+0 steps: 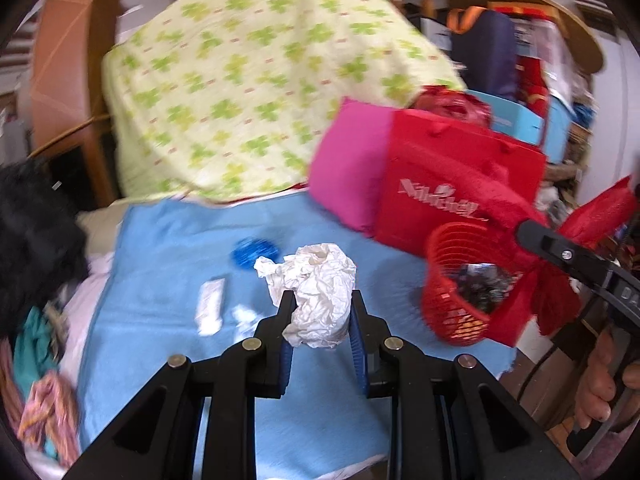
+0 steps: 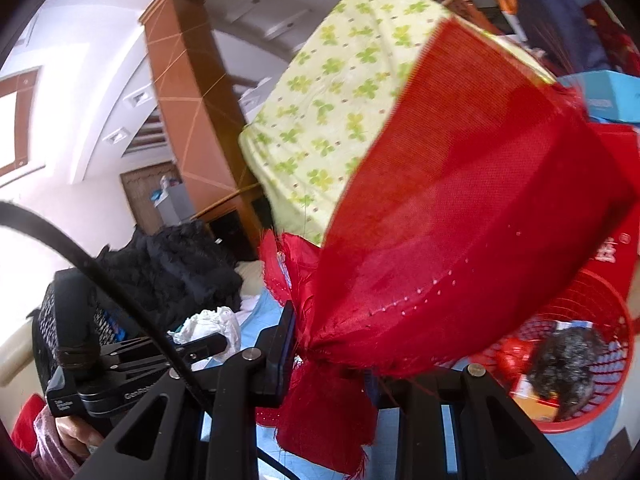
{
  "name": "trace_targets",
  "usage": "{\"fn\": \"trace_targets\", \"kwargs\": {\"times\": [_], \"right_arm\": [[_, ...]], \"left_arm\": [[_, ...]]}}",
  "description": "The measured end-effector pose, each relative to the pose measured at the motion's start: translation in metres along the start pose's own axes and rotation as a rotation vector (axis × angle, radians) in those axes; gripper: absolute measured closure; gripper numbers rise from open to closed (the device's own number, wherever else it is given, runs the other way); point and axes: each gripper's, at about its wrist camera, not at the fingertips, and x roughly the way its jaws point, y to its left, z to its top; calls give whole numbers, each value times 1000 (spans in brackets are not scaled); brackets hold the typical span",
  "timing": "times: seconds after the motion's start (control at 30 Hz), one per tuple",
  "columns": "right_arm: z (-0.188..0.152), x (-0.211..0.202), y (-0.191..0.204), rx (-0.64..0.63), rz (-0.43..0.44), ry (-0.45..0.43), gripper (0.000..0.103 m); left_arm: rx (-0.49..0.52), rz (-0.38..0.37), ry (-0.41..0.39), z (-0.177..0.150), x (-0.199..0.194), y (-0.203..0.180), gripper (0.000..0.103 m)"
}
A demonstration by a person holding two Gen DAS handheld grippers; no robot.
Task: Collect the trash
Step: 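Open the left tool over the basket dropping the tissue while the right tool drops the red cloth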
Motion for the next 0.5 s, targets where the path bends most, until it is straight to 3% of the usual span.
{"fn": "trace_targets", "kwargs": {"times": [0.37, 0.4, 0.47, 0.5], "right_arm": [[1, -35, -135, 234, -238, -70, 71], [-1, -37, -150, 265, -267, -69, 70], [-5, -38, -174, 319, -299, -56, 70], [-7, -37, -182, 335, -305, -50, 69]], "left_arm": [[172, -336, 28, 47, 88, -116, 73], [187, -365, 32, 50, 96, -126, 70], [209, -393, 37, 55, 113, -143, 42], [216, -397, 36, 57, 120, -150, 35]]}}
